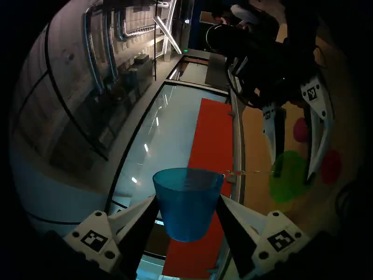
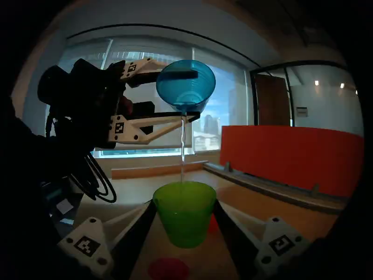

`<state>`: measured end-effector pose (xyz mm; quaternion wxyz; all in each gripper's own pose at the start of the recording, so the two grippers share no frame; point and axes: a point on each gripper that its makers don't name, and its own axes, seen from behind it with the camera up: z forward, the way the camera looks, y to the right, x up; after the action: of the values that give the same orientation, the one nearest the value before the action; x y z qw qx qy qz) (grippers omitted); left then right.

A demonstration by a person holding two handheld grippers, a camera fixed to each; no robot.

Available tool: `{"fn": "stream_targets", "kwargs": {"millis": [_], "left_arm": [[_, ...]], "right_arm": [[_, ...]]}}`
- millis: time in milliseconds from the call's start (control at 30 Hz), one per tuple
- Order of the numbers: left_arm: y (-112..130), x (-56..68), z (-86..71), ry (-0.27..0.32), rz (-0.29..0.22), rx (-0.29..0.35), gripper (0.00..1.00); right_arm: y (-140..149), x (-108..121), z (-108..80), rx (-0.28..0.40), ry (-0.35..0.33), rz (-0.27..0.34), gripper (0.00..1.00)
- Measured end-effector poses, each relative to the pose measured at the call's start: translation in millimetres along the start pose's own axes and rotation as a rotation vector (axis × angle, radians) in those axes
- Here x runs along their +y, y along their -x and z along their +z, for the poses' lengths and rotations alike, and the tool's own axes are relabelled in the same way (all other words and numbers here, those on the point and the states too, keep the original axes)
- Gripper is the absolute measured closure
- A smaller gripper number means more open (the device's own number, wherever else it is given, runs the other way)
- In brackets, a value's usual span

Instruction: Pour water

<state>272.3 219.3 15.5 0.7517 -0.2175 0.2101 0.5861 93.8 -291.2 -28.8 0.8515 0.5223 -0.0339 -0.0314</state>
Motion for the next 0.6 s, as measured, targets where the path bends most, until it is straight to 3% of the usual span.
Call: {"fn": "stream_targets", "kwargs": {"millis": [600], "left_arm": [[-3.1,-1.4,-0.3,-0.01,0.074,0.001,0.19]], "right_arm": [[-2.4,0.0,1.7,0.004,-0.001,-0.002,0.11]]}}
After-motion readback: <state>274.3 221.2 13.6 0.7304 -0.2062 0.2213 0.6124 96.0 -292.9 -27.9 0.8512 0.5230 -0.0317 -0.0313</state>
